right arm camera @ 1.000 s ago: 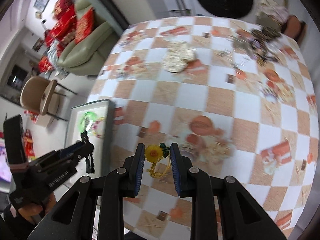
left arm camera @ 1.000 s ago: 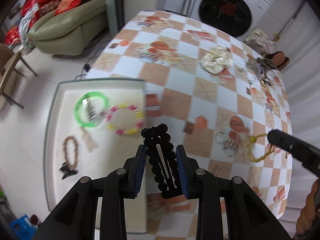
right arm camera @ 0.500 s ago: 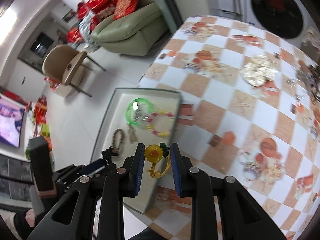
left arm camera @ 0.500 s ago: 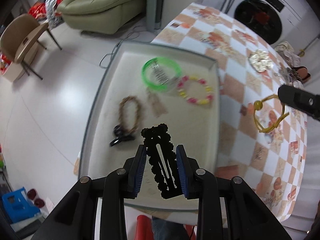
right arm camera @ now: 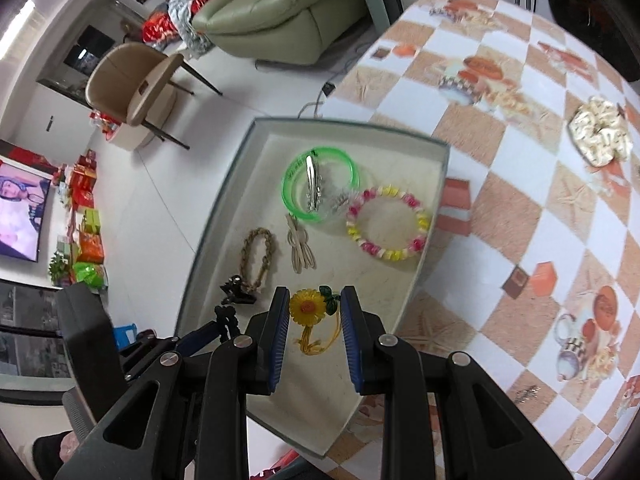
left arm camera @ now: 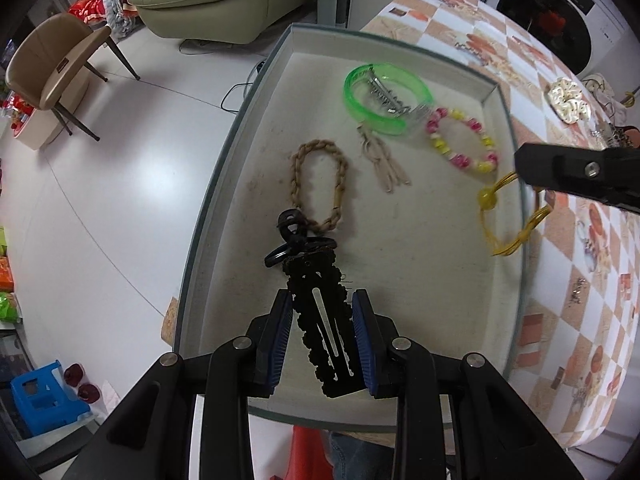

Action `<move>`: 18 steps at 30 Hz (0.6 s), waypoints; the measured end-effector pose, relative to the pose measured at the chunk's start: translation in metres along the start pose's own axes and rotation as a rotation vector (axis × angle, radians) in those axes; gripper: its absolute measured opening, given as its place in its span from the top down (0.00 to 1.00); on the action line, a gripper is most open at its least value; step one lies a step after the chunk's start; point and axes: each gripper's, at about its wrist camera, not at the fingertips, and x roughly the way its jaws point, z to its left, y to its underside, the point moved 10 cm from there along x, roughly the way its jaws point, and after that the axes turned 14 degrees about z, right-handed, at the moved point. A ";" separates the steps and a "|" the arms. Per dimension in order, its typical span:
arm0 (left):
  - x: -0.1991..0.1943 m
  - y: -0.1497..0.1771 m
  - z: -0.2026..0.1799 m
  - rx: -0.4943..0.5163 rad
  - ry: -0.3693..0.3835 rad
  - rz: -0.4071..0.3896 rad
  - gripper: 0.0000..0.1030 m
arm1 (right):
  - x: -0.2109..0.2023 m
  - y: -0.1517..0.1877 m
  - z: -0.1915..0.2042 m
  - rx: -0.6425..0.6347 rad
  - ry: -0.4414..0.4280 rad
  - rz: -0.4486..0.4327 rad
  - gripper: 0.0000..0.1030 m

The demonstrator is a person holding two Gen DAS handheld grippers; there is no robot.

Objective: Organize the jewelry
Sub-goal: 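Carry both items to the tray and open the right gripper over it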

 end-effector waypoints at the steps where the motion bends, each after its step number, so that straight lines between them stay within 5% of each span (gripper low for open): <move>1: 0.002 -0.001 0.000 0.003 -0.003 0.001 0.65 | 0.006 -0.001 -0.001 0.003 0.001 0.009 0.73; 18: 0.019 -0.002 -0.003 0.028 -0.065 0.022 0.64 | 0.066 -0.012 -0.015 0.039 0.043 0.127 0.72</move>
